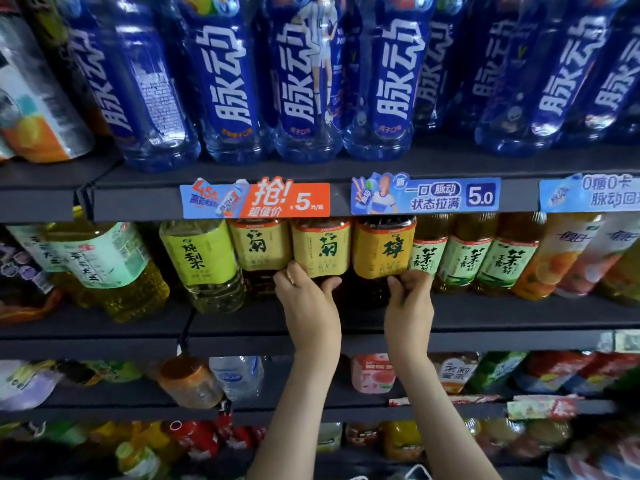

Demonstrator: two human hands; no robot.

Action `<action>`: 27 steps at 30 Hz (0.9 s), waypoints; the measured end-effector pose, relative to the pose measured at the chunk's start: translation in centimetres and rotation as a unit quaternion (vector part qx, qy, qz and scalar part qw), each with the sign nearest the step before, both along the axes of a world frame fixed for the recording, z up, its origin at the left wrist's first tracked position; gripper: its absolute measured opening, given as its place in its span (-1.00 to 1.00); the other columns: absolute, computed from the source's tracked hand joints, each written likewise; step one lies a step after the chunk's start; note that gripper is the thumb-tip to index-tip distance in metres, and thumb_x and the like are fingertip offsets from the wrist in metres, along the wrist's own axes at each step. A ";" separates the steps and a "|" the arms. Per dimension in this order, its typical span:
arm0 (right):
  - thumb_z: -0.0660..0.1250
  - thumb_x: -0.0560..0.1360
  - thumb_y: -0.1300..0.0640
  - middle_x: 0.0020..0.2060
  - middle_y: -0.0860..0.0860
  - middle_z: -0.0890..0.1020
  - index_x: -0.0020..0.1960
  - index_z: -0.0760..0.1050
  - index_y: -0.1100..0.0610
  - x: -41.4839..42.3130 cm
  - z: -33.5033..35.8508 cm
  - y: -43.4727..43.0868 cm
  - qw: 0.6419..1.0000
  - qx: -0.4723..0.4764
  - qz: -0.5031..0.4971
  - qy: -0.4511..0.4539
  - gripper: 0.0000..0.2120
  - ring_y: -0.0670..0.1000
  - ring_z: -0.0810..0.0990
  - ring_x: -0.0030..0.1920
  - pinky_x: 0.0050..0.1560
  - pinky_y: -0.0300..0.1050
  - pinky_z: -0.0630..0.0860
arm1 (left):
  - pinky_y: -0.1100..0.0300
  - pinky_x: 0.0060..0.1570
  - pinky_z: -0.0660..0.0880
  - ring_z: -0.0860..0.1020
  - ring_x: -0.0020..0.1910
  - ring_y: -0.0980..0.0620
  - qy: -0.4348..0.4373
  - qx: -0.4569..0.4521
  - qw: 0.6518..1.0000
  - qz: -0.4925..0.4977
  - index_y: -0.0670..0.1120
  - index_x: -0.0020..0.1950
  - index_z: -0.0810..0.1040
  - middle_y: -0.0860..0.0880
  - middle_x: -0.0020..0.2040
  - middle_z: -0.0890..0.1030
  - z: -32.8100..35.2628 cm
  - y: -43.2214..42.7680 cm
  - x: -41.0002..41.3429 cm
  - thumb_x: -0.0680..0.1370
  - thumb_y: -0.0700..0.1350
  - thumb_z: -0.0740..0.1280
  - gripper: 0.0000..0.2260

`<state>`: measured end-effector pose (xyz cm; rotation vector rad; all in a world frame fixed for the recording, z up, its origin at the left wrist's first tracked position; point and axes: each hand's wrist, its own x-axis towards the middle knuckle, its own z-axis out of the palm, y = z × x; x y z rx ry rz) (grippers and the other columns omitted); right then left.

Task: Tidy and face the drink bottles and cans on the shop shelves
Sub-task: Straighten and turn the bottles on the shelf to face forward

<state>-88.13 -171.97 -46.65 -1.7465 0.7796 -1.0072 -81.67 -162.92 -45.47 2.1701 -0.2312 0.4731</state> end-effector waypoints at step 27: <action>0.29 0.55 0.15 -0.11 0.04 0.46 0.05 0.38 0.23 7.0 -0.7 14.7 0.997 -0.032 -0.050 0.051 -0.82 0.11 0.50 -0.07 -0.16 -0.15 0.35 | 0.25 0.03 0.40 0.49 0.20 -0.09 0.057 -0.036 0.996 -0.056 -0.22 0.36 0.35 -0.13 0.20 0.51 -0.7 16.0 8.3 0.45 0.09 0.40 -0.39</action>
